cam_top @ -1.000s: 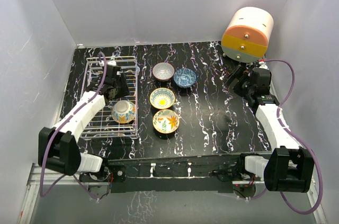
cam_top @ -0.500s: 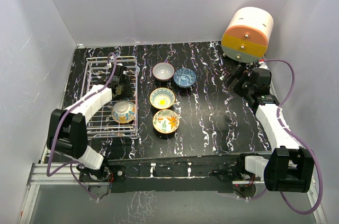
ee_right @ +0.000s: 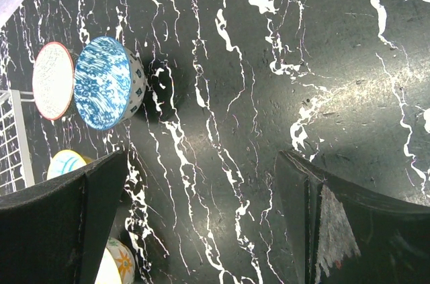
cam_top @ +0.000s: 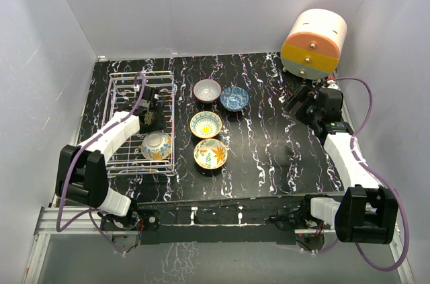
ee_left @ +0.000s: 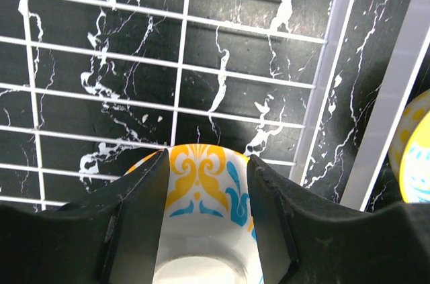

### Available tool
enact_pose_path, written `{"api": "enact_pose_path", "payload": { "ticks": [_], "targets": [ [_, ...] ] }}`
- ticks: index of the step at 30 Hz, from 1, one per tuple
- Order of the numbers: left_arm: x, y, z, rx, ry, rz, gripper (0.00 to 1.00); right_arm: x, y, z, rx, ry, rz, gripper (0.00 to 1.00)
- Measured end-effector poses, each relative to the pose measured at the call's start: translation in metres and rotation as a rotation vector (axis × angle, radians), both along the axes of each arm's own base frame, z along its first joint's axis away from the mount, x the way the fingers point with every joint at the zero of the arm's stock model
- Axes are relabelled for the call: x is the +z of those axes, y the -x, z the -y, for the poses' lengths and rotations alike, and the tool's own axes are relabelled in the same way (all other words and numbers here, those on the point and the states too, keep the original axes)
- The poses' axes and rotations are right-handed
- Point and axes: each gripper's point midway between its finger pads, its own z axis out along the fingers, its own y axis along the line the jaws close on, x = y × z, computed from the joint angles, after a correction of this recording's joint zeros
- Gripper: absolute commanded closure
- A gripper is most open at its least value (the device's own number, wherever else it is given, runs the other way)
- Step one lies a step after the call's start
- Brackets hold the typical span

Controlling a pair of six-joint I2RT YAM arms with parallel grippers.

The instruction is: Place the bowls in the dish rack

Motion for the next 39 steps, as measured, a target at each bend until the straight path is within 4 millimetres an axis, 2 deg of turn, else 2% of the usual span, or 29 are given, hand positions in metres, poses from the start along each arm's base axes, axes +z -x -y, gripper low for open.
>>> {"api": "enact_pose_path", "payload": {
  "ticks": [9,17,22,27,34,39],
  "targets": [
    [0.013,0.015,-0.004,0.013,0.011,0.01,0.51,-0.004,0.001,0.0,0.0,-0.001,-0.005,0.05],
    [0.008,0.03,-0.007,0.018,0.008,-0.001,0.51,-0.004,0.002,-0.001,0.004,-0.004,-0.006,0.05],
    [0.017,0.024,-0.008,0.023,0.006,0.037,0.5,-0.004,0.002,-0.001,0.006,-0.005,-0.006,0.05],
    [0.025,0.009,-0.004,0.017,0.007,0.067,0.5,-0.004,0.002,-0.001,0.006,-0.005,-0.005,0.05],
    [0.007,0.003,-0.002,0.006,-0.006,0.023,0.5,-0.004,0.002,-0.001,0.006,-0.004,-0.005,0.05],
    [0.006,0.004,-0.002,-0.001,-0.009,0.014,0.5,-0.004,0.002,-0.001,0.006,-0.004,-0.005,0.05]
  ]
}}
